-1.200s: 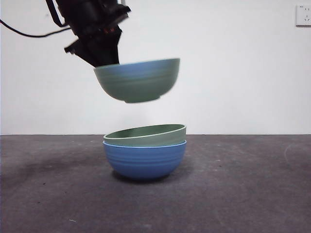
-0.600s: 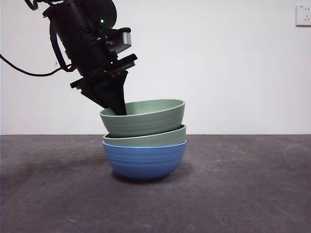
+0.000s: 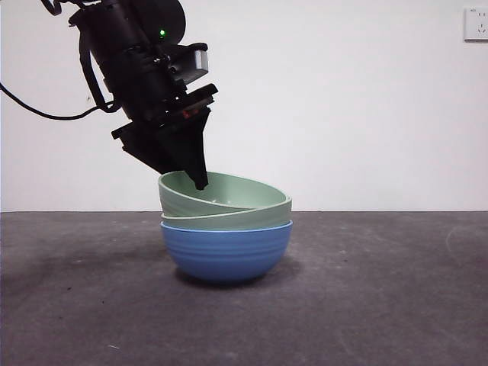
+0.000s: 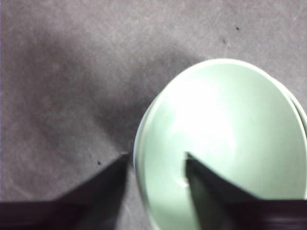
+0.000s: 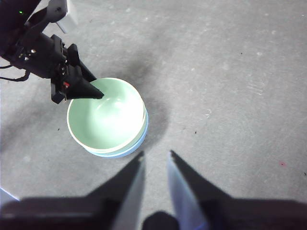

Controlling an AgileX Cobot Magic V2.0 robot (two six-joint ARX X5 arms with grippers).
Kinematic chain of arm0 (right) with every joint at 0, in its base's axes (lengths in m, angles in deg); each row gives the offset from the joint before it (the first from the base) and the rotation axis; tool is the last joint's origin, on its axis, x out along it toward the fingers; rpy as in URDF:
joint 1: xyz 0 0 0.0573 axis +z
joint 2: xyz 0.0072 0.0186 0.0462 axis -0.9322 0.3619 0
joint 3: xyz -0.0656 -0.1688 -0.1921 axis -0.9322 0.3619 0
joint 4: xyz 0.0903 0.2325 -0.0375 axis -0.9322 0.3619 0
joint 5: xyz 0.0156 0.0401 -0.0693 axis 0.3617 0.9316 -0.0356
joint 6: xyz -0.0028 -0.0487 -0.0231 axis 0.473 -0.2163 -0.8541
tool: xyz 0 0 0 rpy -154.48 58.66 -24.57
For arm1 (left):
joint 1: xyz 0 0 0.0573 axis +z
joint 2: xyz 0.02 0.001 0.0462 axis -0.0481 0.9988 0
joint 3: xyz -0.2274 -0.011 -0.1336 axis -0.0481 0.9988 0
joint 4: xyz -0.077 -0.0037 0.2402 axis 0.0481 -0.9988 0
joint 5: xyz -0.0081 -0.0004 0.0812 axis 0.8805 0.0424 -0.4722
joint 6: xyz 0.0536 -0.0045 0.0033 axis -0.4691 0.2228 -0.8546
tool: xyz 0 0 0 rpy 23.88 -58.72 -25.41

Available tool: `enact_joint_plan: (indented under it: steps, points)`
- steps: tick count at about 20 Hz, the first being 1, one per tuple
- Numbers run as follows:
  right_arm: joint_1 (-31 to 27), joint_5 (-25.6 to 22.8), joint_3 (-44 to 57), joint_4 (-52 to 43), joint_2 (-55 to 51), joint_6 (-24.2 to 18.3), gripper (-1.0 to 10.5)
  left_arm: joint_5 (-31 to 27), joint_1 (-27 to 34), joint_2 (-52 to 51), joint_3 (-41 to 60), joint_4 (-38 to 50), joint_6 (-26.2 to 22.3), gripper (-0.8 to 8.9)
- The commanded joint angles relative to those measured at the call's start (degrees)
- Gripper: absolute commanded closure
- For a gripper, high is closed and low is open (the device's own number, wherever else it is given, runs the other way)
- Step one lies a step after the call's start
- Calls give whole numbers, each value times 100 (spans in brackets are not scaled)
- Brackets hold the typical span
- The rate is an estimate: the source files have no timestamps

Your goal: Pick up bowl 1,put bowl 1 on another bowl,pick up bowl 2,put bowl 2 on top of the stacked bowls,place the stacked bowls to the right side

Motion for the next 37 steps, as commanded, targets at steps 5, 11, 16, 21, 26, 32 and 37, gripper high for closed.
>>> enact_joint_plan:
  steps: [5,11,16,21,26,32,37]
  points:
    - [2,15,-7,-31,481,190,653,-7,98,-496,-66,-306,39,436]
    - [2,866,-7,-715,1954,485,652,-136,120,-1711,-645,-1346,173,436]
    - [-177,1368,-7,-1423,3388,892,524,-133,120,-2990,-1040,-2059,184,436]
    - [-267,1755,-7,-2037,4293,1257,525,-122,120,-3888,-1106,-2358,258,436]
    - [-256,1816,-7,-2319,4903,1532,537,-96,120,-4148,-1106,-2549,339,436]
    - [-245,1816,-7,-2402,5128,1530,723,-96,120,-4148,-1106,-2708,387,436]
    - [-243,2109,-7,-2389,5204,1530,794,-96,120,-4148,-1106,-2691,435,436]
